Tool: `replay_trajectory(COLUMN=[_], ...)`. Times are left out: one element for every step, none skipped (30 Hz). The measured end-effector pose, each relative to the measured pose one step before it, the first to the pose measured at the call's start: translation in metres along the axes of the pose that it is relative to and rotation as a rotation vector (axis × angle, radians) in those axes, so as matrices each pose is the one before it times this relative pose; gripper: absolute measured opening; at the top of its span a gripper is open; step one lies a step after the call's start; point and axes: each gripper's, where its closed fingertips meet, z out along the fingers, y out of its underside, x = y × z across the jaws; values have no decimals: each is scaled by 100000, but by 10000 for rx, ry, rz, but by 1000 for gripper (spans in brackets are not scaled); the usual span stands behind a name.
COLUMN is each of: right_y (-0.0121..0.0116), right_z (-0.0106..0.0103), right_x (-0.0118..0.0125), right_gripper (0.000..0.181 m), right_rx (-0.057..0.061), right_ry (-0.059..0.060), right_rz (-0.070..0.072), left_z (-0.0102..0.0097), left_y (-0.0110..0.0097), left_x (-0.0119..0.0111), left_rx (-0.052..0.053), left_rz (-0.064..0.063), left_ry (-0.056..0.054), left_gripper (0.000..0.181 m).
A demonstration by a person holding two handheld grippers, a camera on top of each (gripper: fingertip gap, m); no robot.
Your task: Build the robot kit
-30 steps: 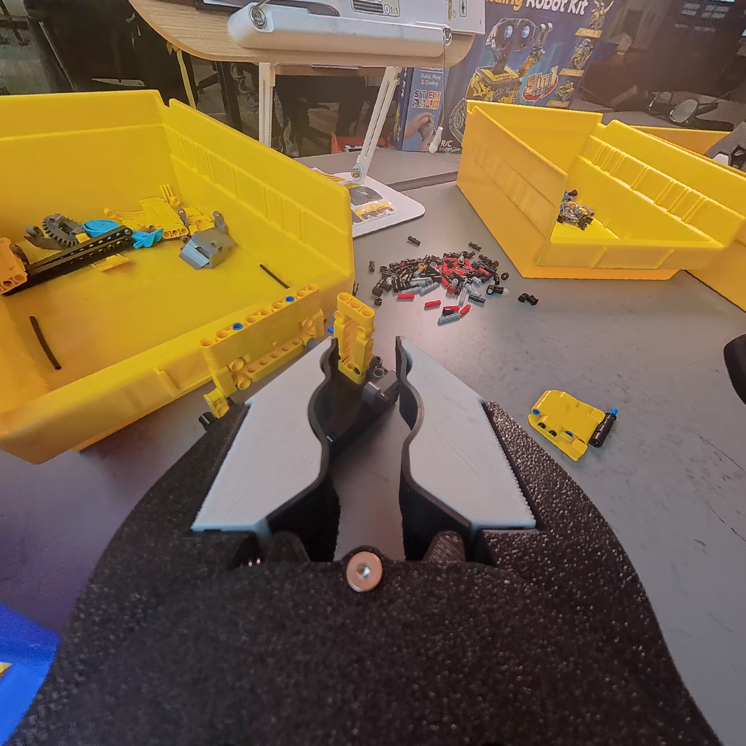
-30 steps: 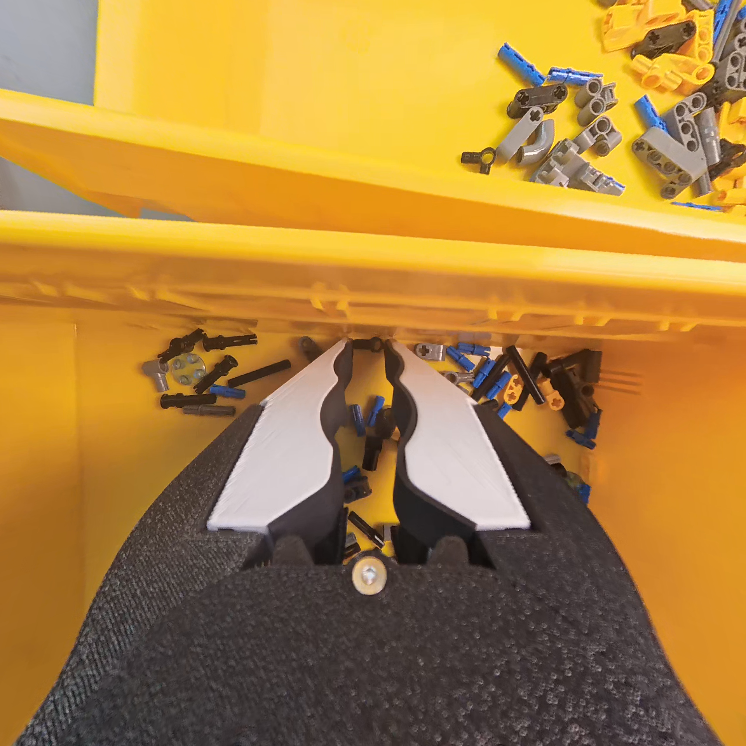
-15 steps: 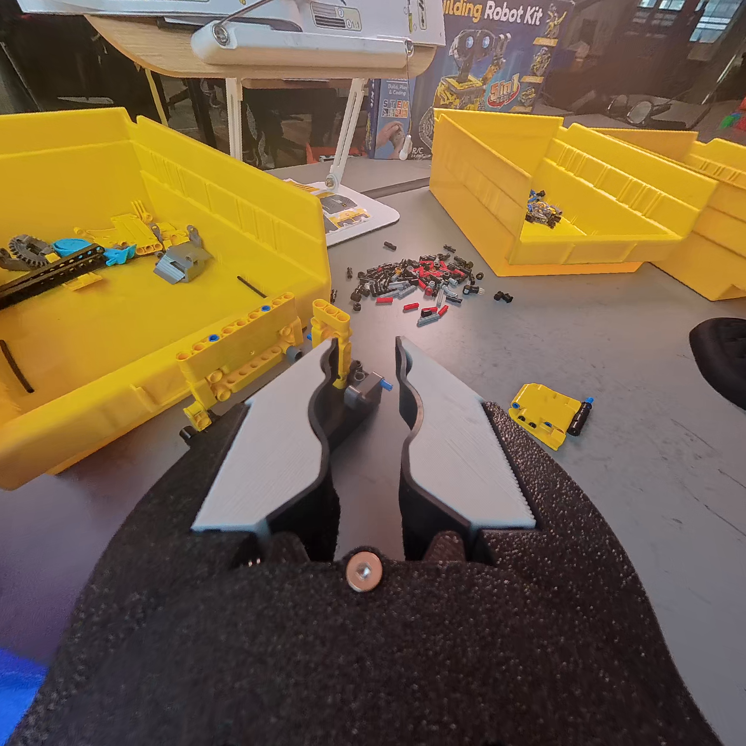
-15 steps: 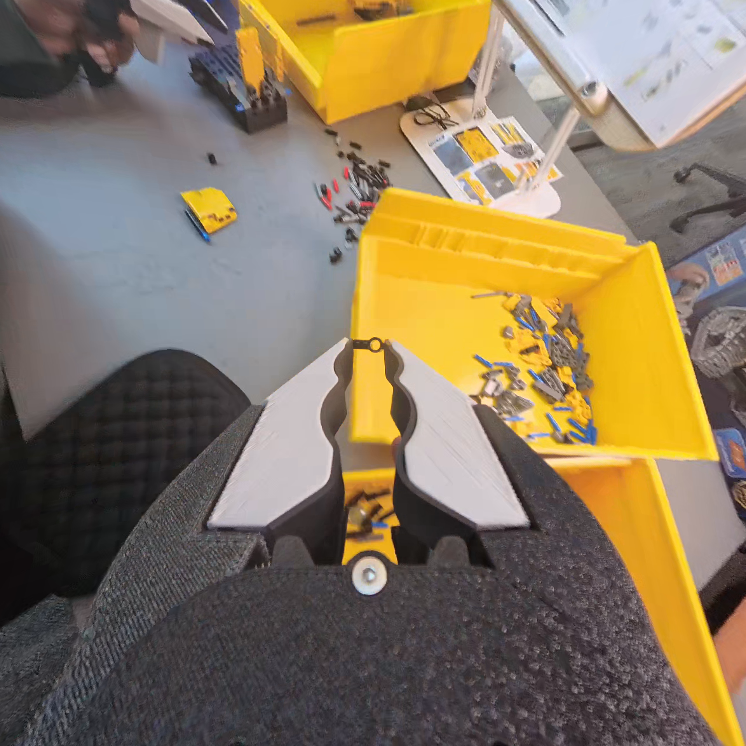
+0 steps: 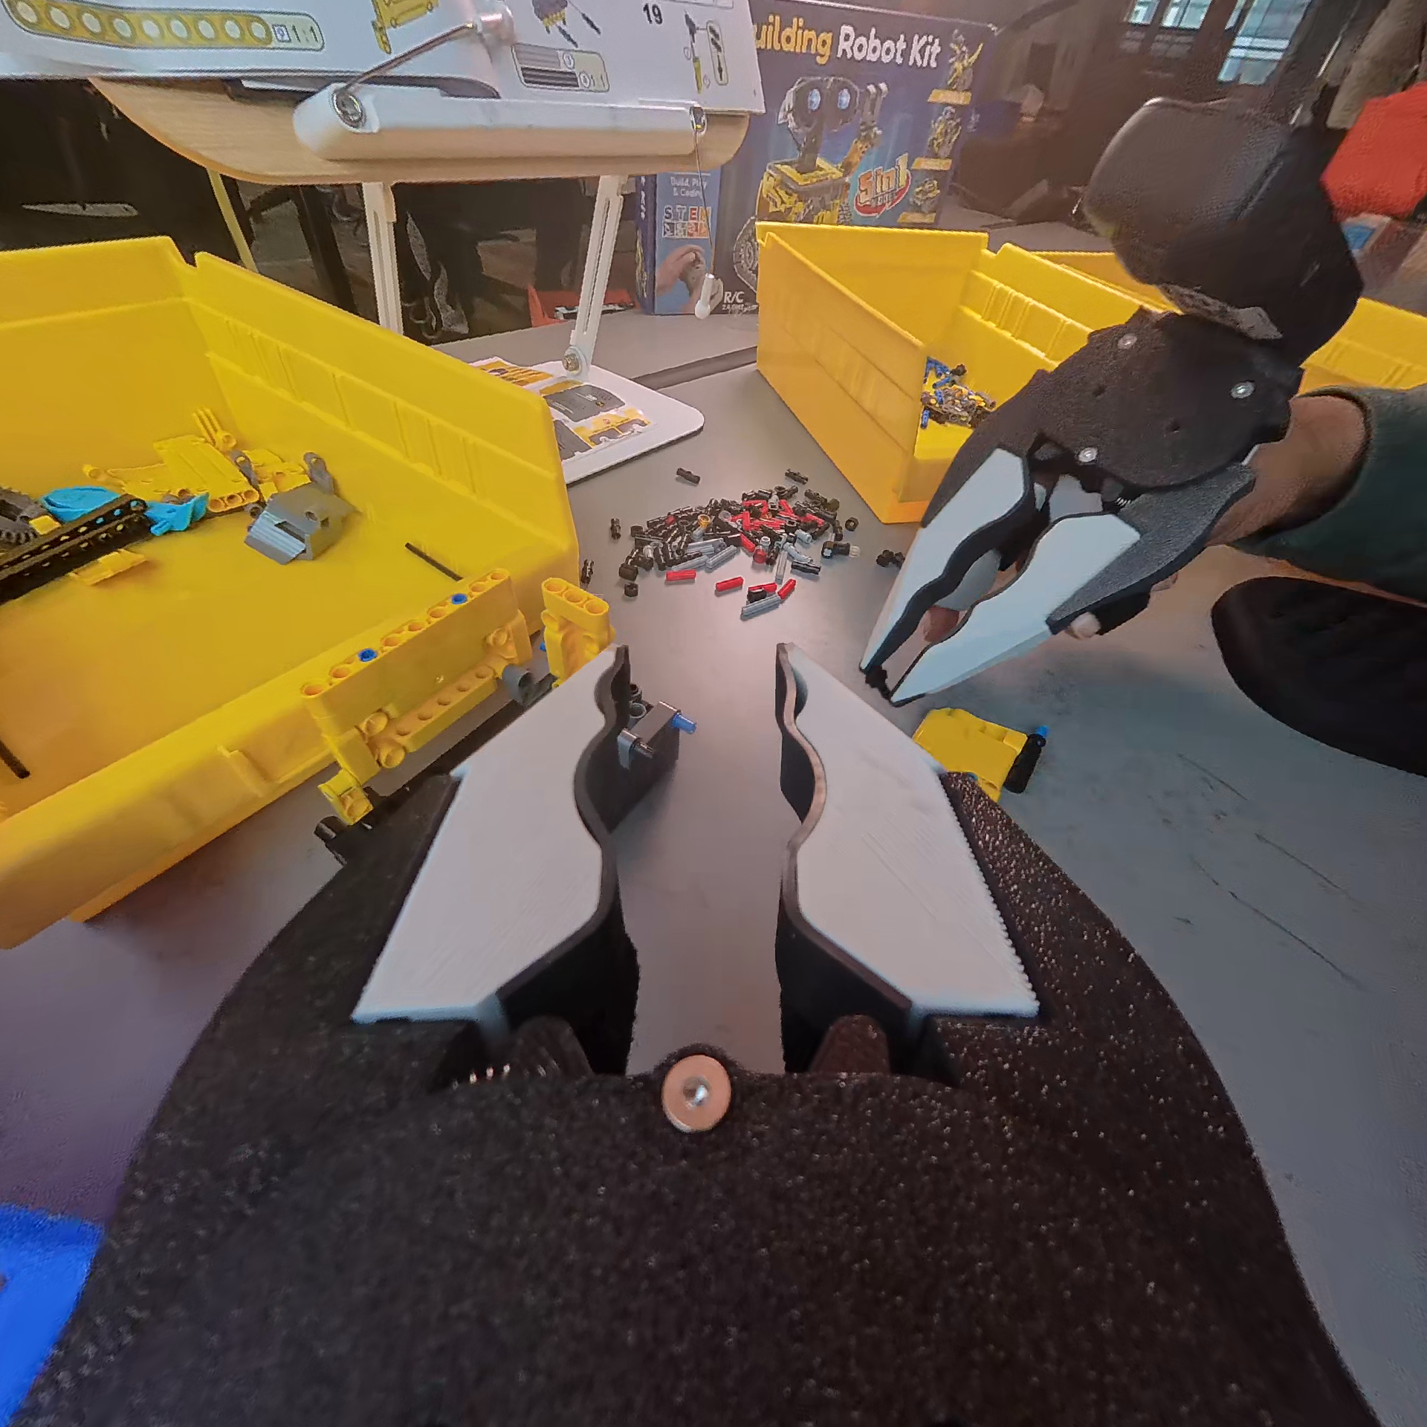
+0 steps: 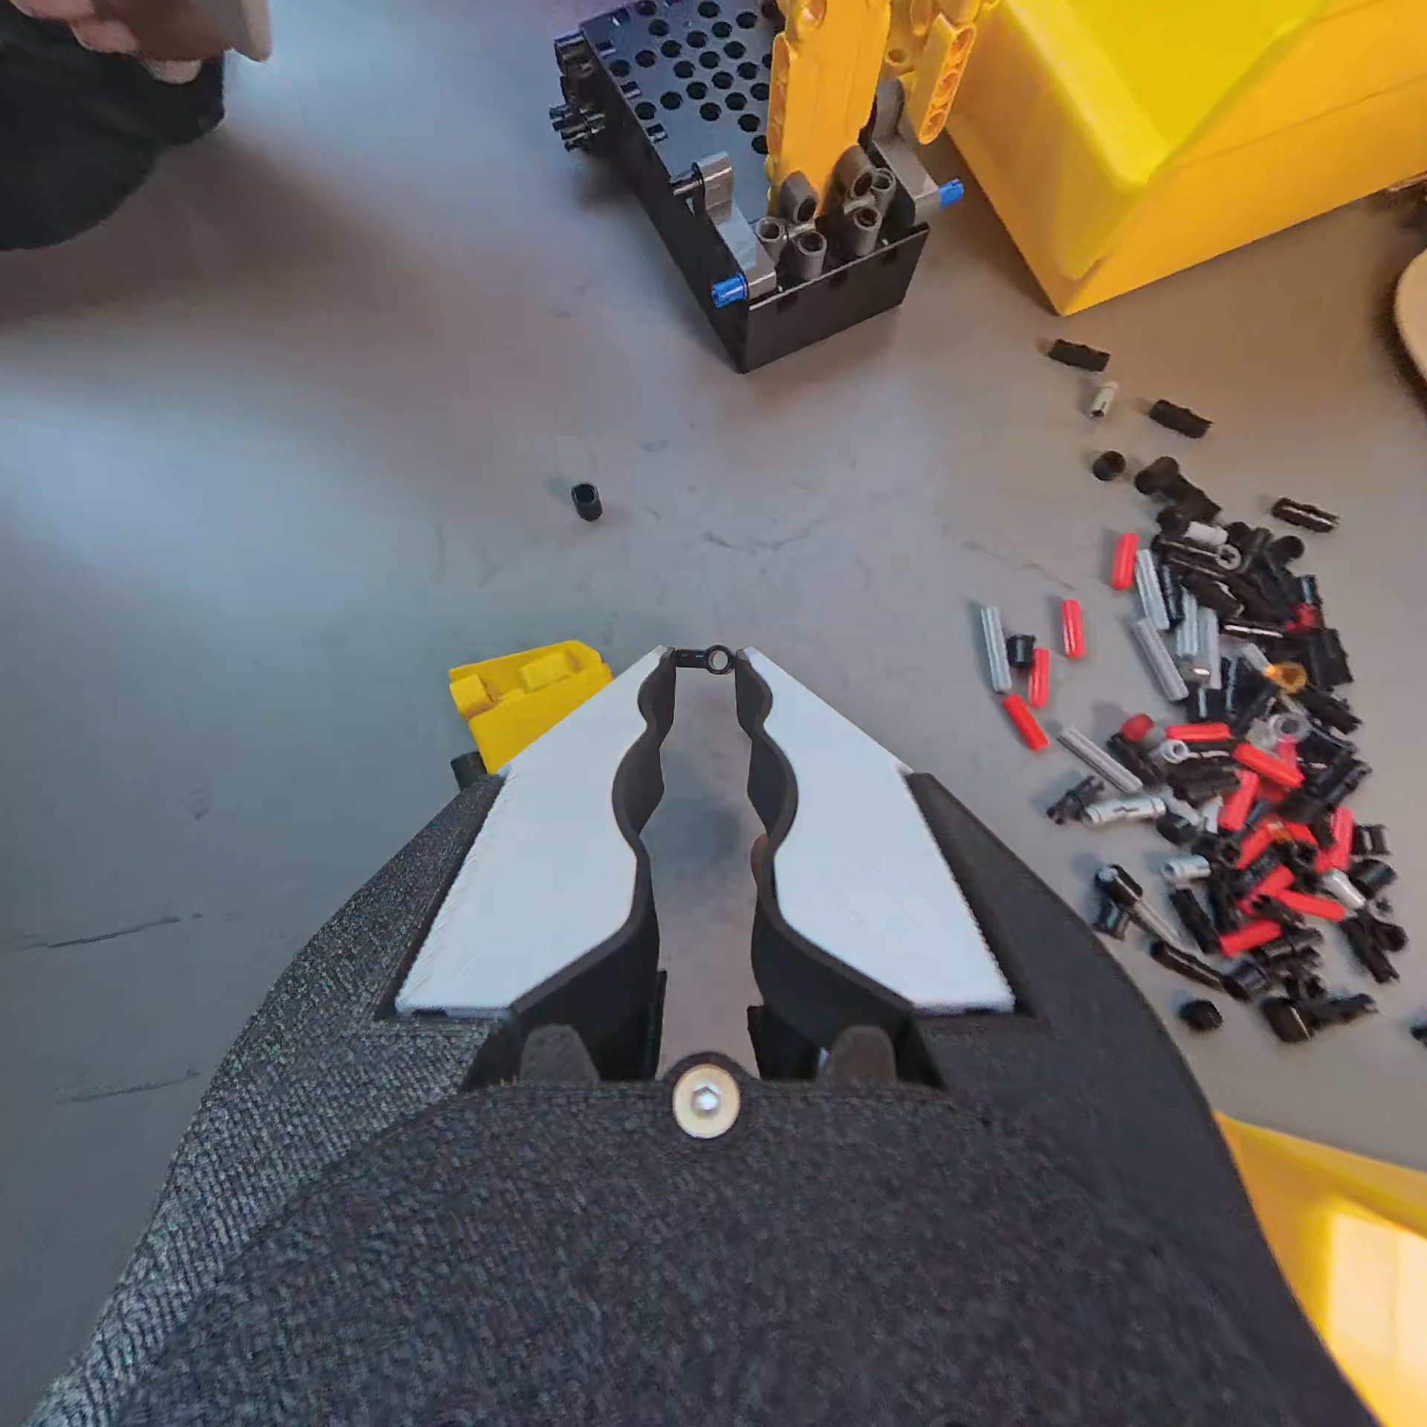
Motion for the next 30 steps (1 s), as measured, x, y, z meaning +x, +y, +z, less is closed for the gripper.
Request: replay_trajectory(right_y=[-208, -106, -126, -157, -66, 14, 95, 170, 175, -88, 32, 30, 7, 11, 0, -6, 0, -7, 3, -58, -158, -279, -418, -477, -516, -505, -489, -441, -384, -344], right_z=[397, 299, 209, 132, 85, 91, 92, 116, 107, -6, 11, 4, 6, 1, -3, -2, -10, -4, -23, -55, -145, -258, -409, -530, -627, -701, -769, -828, -866, -913], right_x=[-38, -75, -90, -56, -57, -10, -7, -16, 3, -30, -11, -5, 11, 25, 39, 19, 21, 21, 25, -28, 19, 43, 8, 71, 125, 95, 123, 185, 185, 158], right_gripper=[15, 15, 15, 15, 15, 15, 15, 15, 15, 15, 15, 15, 15, 16, 16, 17, 17, 18, 19, 21, 22, 23, 24, 24, 25, 26, 28, 29, 31, 33], right_rx=[-50, -99, -59, -18, -56, -77, -96, -125, -100, 69, -18, 7, 18, 15, 13, 14, 17, 17, 16, 52, 118, 175, 239, 263, 274, 290, 284, 287, 266, 242], right_ry=[-45, -48, -45, -14, -14, 4, 20, 23, 52, 23, -9, -18, -25, -7, 13, 12, 28, 28, 15, -17, 11, 29, 22, 68, 108, 89, 117, 161, 170, 161], right_rz=[-37, -58, -67, -57, -57, -71, -89, -118, -142, -50, 45, 59, 54, 40, 21, -11, -19, -14, -9, -5, 30, 27, 5, 26, 40, 46, 76, 67, 66, 82], left_z=[-89, -92, -81, -77, -83, -71, -57, -62, -76, -92, -135, -179, -210, -233, -226, -198, -169, -135, -152, -158, -177, -172, -195, -220, -233, -227, -230, -230, -219, -189], left_y=[-107, -110, -115, -96, -87, -84, -70, -94, -105, -161, -200, -236, -255, -297, -291, -202, -141, -55, -46, -42, -14, -11, -22, -33, -46, -21, 6, 32, 65, 120], left_x=[20, 36, 52, 66, 54, 41, 11, -24, -75, -193, -308, -358, -422, -390, -323, -294, -181, -98, -58, 2, 43, 108, 105, 51, 9, -53, -111, -148, -203, -198], left_rx=[44, 39, 34, 30, 26, 22, 23, 26, 37, 50, 62, 64, 66, 93, 93, 58, 29, -5, -2, 20, 17, 22, 23, 34, 37, 22, 15, 20, 24, 10], left_rz=[-27, -26, -15, 7, 28, 34, 38, 38, 33, 29, 28, 14, -25, -27, -17, -14, -8, -39, -55, -41, -32, -24, -21, -11, 1, -3, -1, 10, 21, 30], left_ry=[29, 33, 31, 16, 1, -16, -33, -52, -87, -162, -237, -262, -291, -248, -189, -166, -83, -20, 6, 34, 67, 110, 121, 96, 84, 60, 26, -9, -47, -56], left_gripper=[36, 36, 37, 37, 37, 37, 37, 37, 37, 37, 37, 37, 37, 37, 37, 37, 37, 38, 38, 39, 40, 41, 42, 44, 45, 46, 46, 47, 47, 47])
